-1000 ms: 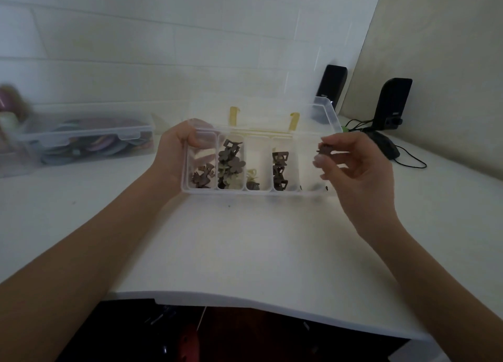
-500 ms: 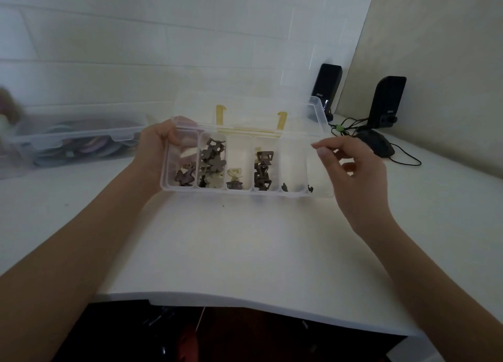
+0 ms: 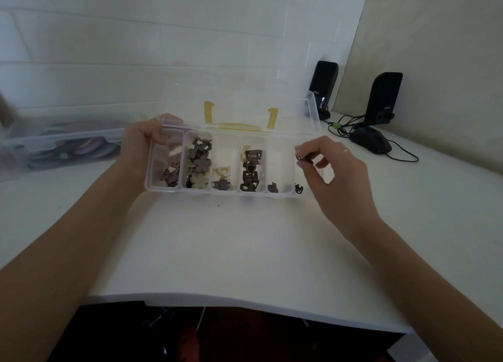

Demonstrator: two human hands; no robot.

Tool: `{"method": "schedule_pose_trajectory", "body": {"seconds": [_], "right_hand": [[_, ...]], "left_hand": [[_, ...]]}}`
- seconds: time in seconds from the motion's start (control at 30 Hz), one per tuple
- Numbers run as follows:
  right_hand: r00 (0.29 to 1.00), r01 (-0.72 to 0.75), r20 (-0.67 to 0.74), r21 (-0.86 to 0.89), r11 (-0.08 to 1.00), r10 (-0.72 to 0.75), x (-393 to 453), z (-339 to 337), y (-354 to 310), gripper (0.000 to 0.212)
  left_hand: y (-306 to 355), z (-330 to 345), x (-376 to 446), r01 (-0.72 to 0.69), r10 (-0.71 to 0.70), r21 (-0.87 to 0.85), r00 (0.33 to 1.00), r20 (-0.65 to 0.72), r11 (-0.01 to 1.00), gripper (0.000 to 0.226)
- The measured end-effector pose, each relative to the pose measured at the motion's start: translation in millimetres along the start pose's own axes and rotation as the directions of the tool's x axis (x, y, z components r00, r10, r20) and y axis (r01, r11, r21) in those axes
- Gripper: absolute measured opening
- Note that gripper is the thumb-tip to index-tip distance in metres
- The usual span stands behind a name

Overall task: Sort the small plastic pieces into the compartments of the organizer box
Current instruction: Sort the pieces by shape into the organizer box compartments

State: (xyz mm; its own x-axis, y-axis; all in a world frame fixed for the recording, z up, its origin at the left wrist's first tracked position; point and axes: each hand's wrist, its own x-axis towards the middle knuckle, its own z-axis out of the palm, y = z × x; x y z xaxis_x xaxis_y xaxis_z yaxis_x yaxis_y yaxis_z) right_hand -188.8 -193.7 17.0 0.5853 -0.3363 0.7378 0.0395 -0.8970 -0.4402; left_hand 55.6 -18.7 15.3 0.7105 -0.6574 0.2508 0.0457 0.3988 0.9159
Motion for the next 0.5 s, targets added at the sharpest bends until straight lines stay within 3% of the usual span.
{"method": "schedule_pose_trajectory", "body": {"seconds": [0.3, 0.5], "right_hand": [[0.992, 0.12, -0.061, 0.107, 0.987, -0.113, 0.3, 1.8, -5.1, 0.017], [0.984, 0.178, 0.008, -0.11, 0.978, -0.178, 0.4, 6.7, 1.5, 0.003]], "left_hand": [[1.5, 5.1, -4.6, -0.021, 0.021, 0.043, 1.0, 0.004, 0.999, 0.076], [8.7, 21.5, -15.4, 0.035, -0.03, -0.038, 0.989, 0.143, 0.999, 0.074]]}}
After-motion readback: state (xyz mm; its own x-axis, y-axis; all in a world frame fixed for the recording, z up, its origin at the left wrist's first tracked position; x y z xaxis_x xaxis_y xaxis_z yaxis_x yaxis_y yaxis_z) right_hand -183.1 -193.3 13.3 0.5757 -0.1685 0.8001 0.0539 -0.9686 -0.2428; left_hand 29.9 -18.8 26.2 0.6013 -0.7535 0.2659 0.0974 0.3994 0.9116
